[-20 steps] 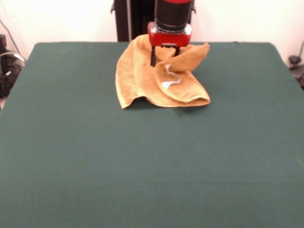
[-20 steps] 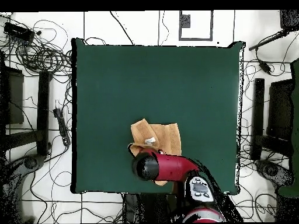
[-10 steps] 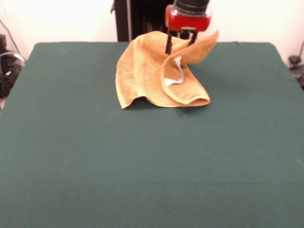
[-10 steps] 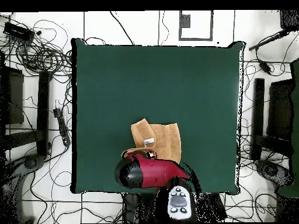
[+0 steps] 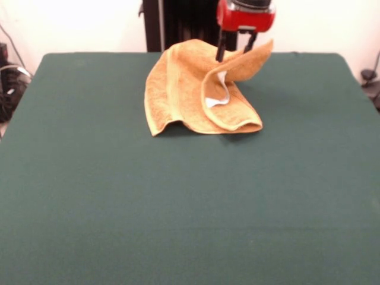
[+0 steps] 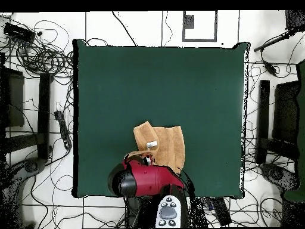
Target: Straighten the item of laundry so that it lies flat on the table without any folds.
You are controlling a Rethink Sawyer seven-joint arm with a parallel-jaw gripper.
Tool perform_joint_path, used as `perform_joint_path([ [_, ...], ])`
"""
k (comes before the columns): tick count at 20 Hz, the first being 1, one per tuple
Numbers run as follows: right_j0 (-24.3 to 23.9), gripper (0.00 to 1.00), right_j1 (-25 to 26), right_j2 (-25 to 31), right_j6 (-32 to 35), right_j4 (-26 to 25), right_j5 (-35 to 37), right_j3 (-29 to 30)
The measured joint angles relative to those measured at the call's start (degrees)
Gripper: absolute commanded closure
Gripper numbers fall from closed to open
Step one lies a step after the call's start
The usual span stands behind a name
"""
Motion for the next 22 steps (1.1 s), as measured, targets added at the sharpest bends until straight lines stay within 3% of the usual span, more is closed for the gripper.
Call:
perform_joint_path([
  [22,-2.1,0.00,-0.5,-0.8,0.0,0.0,-2.2,0.7],
])
